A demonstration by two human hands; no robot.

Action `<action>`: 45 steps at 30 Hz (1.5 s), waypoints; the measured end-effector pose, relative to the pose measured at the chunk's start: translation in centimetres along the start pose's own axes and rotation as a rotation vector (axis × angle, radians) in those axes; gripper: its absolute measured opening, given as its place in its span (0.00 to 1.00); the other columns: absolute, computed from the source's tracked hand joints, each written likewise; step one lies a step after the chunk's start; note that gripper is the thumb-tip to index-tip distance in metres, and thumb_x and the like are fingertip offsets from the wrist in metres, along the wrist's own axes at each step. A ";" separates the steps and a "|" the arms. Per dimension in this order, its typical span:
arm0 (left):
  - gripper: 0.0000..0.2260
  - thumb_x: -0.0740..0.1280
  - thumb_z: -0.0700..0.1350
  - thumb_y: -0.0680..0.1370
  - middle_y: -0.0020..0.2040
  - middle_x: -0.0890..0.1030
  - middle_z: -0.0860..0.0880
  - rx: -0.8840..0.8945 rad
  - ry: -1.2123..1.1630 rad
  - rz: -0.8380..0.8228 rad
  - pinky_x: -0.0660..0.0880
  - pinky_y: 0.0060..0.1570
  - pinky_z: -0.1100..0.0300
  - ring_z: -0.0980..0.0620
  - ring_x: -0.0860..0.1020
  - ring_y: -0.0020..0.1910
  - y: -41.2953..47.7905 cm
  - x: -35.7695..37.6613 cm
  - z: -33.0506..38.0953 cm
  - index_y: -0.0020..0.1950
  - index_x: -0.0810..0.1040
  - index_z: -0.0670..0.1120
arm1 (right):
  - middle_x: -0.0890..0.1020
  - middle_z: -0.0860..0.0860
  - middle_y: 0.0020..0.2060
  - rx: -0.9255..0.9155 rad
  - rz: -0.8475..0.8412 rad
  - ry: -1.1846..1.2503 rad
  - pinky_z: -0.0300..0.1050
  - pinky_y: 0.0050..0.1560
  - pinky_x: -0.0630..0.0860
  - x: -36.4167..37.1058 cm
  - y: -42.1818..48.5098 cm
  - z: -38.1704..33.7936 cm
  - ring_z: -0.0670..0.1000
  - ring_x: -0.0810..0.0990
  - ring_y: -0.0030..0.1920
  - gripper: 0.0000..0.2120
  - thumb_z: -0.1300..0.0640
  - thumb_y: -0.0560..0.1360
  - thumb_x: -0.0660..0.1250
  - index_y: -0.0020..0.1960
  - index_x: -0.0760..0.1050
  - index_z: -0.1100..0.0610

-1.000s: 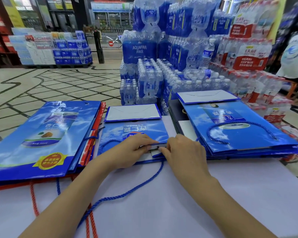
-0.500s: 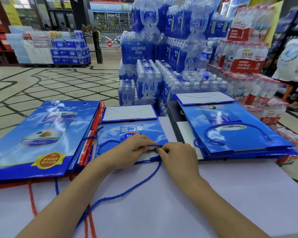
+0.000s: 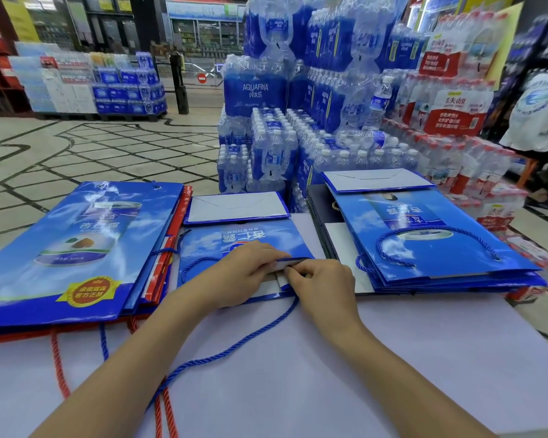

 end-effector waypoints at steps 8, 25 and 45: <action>0.13 0.58 0.42 0.83 0.56 0.81 0.51 -0.078 0.099 0.013 0.71 0.55 0.60 0.52 0.76 0.55 0.1 -0.3 -1.0 0.65 0.77 0.48 | 0.78 0.54 0.25 -0.010 -0.088 0.038 0.50 0.38 0.78 0.6 -0.1 0.2 0.58 0.78 0.31 0.10 0.54 0.69 0.67 0.32 0.79 0.58; 0.11 0.62 0.48 0.81 0.55 0.80 0.58 -0.141 -0.159 -0.036 0.71 0.55 0.68 0.63 0.75 0.53 -0.4 -0.5 -0.8 0.60 0.80 0.51 | 0.81 0.47 0.40 -0.514 0.202 -0.394 0.50 0.42 0.68 -1.5 -0.7 -2.3 0.55 0.77 0.41 0.09 0.54 0.69 0.77 0.46 0.79 0.52; 0.09 0.64 0.38 0.79 0.51 0.79 0.54 -0.292 -0.279 0.411 0.70 0.45 0.72 0.62 0.76 0.47 -1.0 -4.6 -4.4 0.51 0.80 0.50 | 0.75 0.44 0.39 -0.411 -0.153 -0.367 0.45 0.56 0.64 -1.1 -0.5 -1.1 0.46 0.71 0.45 0.04 0.52 0.75 0.64 0.42 0.70 0.50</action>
Point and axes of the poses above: each hand's wrist, its own y-axis towards the middle knuckle, its own x-axis out of the palm, z = x × y, the point moved 7 cm from there along y, towards the middle knuckle
